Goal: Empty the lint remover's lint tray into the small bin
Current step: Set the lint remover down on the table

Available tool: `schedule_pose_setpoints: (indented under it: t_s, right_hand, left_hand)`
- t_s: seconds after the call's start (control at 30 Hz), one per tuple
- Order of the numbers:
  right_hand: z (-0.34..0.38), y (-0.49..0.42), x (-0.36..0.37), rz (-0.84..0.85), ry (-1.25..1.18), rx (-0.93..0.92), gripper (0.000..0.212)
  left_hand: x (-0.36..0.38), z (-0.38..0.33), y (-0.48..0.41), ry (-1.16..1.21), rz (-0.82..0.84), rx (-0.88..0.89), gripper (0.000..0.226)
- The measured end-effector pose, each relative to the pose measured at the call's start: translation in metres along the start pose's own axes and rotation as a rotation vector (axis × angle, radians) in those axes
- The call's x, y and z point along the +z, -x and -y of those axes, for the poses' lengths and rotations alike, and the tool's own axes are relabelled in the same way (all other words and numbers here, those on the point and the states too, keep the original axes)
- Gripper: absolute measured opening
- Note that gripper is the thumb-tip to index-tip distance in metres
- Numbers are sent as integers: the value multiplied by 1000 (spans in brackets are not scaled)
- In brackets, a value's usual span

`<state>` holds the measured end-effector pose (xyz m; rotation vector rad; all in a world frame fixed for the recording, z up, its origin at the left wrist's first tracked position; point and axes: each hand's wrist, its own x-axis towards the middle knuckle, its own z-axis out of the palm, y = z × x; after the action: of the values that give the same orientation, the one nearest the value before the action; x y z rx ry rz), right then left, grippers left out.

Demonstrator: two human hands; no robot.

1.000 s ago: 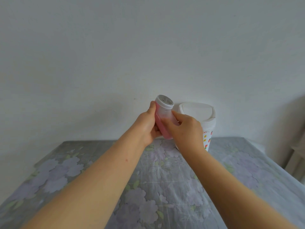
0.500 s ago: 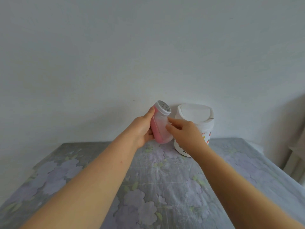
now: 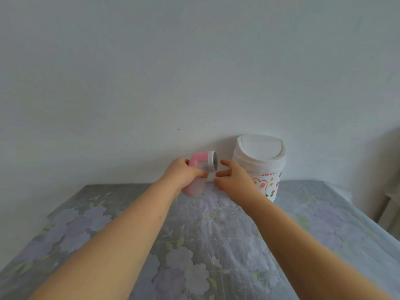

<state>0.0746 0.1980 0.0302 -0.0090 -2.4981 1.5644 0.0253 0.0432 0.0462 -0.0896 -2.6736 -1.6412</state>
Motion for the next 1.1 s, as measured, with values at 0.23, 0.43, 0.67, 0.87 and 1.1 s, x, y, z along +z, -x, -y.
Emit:
schedule_pose_setpoints:
  t_s: [0.23, 0.43, 0.67, 0.87, 1.1]
  right_hand:
    - [-10, -9, 16, 96, 265, 26, 43]
    - [-27, -23, 28, 164, 133, 151, 47]
    - [-38, -27, 36, 170, -65, 171, 48]
    - [-37, -27, 38, 174, -41, 166, 54]
    - [-34, -27, 39, 131, -36, 177, 51]
  left_hand:
    - [-1, 27, -19, -414, -41, 77, 39]
    - [1, 45, -33, -436, -17, 100, 37]
    - [0, 54, -45, -367, 8, 121, 48]
    - [-2, 53, -44, -425, -28, 116, 50]
    - [-6, 56, -46, -604, -60, 167, 51]
